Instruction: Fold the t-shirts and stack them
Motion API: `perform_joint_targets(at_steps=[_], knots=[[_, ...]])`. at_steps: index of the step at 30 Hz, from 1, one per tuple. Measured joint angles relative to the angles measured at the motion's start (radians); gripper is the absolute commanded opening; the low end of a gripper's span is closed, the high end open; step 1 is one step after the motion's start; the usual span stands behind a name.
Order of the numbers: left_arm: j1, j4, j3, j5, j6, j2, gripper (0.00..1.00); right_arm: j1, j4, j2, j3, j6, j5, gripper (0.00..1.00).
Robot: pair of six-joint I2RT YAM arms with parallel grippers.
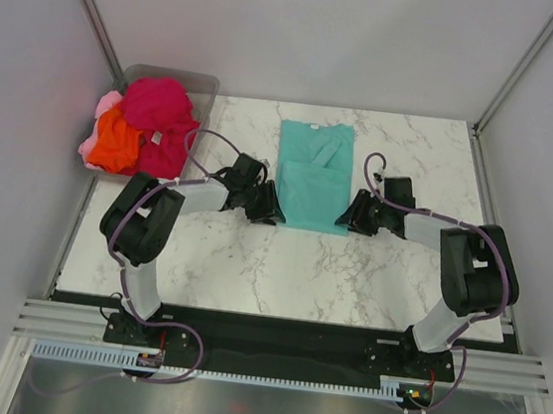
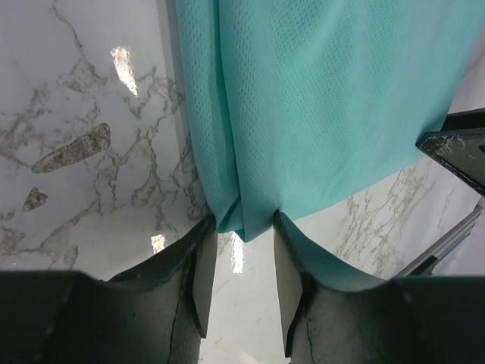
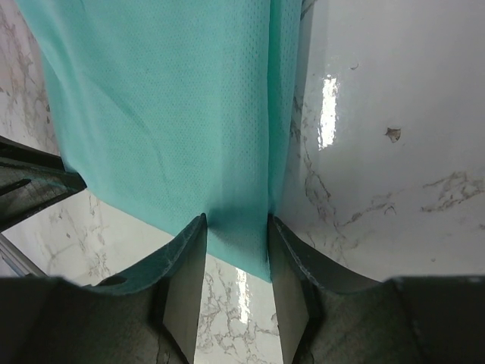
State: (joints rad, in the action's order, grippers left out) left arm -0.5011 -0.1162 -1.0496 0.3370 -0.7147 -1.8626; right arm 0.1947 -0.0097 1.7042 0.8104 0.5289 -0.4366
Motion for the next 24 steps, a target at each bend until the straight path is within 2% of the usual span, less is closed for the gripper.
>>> perform_joint_targets(at_steps=[6, 8, 11, 14, 19, 24], knots=[[-0.003, 0.018, 0.000, -0.003, -0.003, -0.009, 0.37, 0.001, -0.002, -0.024, -0.023, 0.000, 0.002, 0.45], [-0.005, 0.021, 0.000, -0.006, -0.003, -0.010, 0.35, 0.002, -0.006, -0.028, -0.028, -0.001, 0.007, 0.41], [-0.011, 0.023, 0.000, -0.014, -0.003, -0.010, 0.30, 0.002, -0.012, -0.030, -0.033, -0.002, 0.015, 0.27], [-0.016, 0.023, 0.000, -0.021, -0.005, -0.013, 0.21, 0.002, -0.013, -0.029, -0.045, -0.005, 0.016, 0.01], [-0.033, 0.026, 0.000, -0.023, -0.008, -0.016, 0.14, 0.002, 0.000, -0.054, -0.080, 0.005, 0.016, 0.00], [-0.107, -0.019, 0.015, -0.063, -0.013, 0.033, 0.12, 0.003, -0.082, -0.175, -0.157, 0.005, 0.048, 0.00]])
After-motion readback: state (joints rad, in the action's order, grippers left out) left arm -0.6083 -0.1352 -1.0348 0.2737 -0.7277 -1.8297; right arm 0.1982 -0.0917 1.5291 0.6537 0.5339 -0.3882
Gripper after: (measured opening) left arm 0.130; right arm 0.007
